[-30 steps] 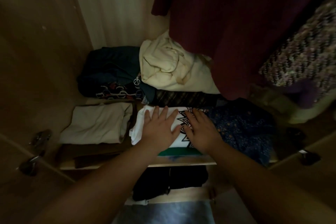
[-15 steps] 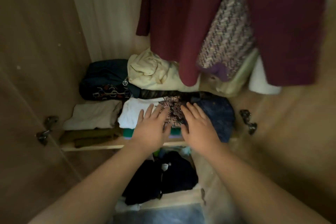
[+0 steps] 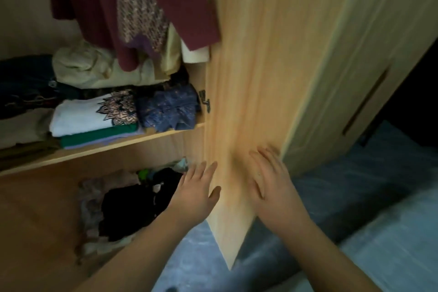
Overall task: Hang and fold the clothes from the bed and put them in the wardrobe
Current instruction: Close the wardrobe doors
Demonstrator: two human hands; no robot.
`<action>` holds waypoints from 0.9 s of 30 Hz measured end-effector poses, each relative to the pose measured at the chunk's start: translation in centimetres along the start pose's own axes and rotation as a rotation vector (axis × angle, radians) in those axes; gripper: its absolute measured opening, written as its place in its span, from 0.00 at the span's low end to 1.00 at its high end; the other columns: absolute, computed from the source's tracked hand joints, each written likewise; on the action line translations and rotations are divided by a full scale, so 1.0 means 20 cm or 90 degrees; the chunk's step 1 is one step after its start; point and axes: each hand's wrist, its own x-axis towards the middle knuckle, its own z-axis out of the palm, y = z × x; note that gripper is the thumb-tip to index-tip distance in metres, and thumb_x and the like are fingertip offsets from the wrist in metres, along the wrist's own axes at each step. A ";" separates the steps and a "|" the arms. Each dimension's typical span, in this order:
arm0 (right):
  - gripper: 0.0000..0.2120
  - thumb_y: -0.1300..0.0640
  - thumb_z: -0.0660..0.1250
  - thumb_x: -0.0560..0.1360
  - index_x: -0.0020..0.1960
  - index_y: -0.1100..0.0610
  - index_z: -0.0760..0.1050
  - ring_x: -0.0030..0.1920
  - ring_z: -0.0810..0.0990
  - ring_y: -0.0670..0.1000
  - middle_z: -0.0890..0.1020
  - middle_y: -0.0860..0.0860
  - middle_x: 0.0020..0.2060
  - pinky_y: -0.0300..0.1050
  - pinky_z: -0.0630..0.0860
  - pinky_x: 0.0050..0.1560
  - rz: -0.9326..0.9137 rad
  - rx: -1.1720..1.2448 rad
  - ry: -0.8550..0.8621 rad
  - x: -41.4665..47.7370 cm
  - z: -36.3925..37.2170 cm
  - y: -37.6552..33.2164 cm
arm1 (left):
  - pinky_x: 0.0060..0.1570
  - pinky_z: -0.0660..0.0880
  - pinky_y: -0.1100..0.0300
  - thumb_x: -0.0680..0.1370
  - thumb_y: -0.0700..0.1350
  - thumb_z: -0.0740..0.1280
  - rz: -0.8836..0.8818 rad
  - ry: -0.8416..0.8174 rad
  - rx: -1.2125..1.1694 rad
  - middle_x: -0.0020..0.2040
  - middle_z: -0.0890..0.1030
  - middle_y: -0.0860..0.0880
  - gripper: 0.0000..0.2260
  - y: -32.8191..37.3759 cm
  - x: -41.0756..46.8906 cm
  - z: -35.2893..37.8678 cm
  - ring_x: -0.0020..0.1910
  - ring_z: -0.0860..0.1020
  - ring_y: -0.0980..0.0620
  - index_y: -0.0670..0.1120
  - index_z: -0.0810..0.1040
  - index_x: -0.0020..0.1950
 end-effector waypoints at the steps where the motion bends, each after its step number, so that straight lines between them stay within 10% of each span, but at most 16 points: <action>1: 0.25 0.61 0.65 0.77 0.73 0.52 0.67 0.75 0.57 0.41 0.66 0.44 0.71 0.39 0.56 0.75 0.018 0.018 0.027 -0.03 -0.08 0.04 | 0.79 0.47 0.49 0.83 0.59 0.54 0.017 -0.013 -0.020 0.82 0.49 0.50 0.30 0.07 0.01 0.03 0.81 0.44 0.48 0.57 0.45 0.81; 5: 0.20 0.65 0.65 0.75 0.65 0.54 0.72 0.62 0.73 0.44 0.75 0.44 0.59 0.50 0.72 0.65 0.101 0.099 0.175 -0.02 -0.30 0.14 | 0.77 0.53 0.55 0.82 0.56 0.62 0.076 0.004 -0.211 0.82 0.52 0.51 0.33 0.33 0.06 0.08 0.81 0.50 0.50 0.54 0.48 0.82; 9: 0.23 0.53 0.58 0.82 0.77 0.47 0.61 0.69 0.70 0.42 0.72 0.44 0.71 0.48 0.68 0.71 0.177 0.307 0.043 0.16 -0.32 0.14 | 0.73 0.57 0.63 0.80 0.53 0.67 0.045 0.043 -0.337 0.80 0.58 0.54 0.37 0.44 0.13 0.04 0.78 0.60 0.53 0.53 0.49 0.82; 12: 0.13 0.51 0.53 0.84 0.67 0.50 0.68 0.56 0.77 0.39 0.79 0.44 0.58 0.51 0.74 0.64 0.166 0.316 0.035 0.22 -0.31 0.10 | 0.71 0.66 0.58 0.79 0.54 0.68 0.014 0.031 -0.393 0.80 0.61 0.53 0.37 0.44 0.13 0.03 0.75 0.67 0.51 0.55 0.50 0.82; 18: 0.06 0.52 0.56 0.83 0.56 0.50 0.70 0.42 0.80 0.43 0.80 0.44 0.42 0.55 0.79 0.49 0.116 0.251 0.090 0.17 -0.15 -0.03 | 0.62 0.73 0.58 0.81 0.54 0.64 0.011 0.012 -0.282 0.76 0.66 0.51 0.33 0.23 -0.05 -0.01 0.67 0.74 0.52 0.59 0.50 0.81; 23: 0.21 0.49 0.62 0.80 0.73 0.45 0.68 0.59 0.78 0.41 0.78 0.42 0.60 0.47 0.77 0.61 0.014 0.271 0.037 0.18 0.21 -0.22 | 0.59 0.76 0.55 0.80 0.52 0.64 -0.053 0.051 -0.231 0.73 0.69 0.51 0.33 -0.13 -0.17 -0.16 0.60 0.78 0.51 0.61 0.49 0.80; 27: 0.40 0.56 0.66 0.79 0.77 0.31 0.46 0.77 0.54 0.37 0.54 0.34 0.77 0.30 0.52 0.73 -0.099 0.288 -0.057 0.25 0.56 -0.42 | 0.61 0.75 0.57 0.80 0.52 0.63 -0.116 0.114 -0.234 0.76 0.66 0.51 0.32 -0.44 -0.24 -0.31 0.64 0.76 0.51 0.61 0.51 0.80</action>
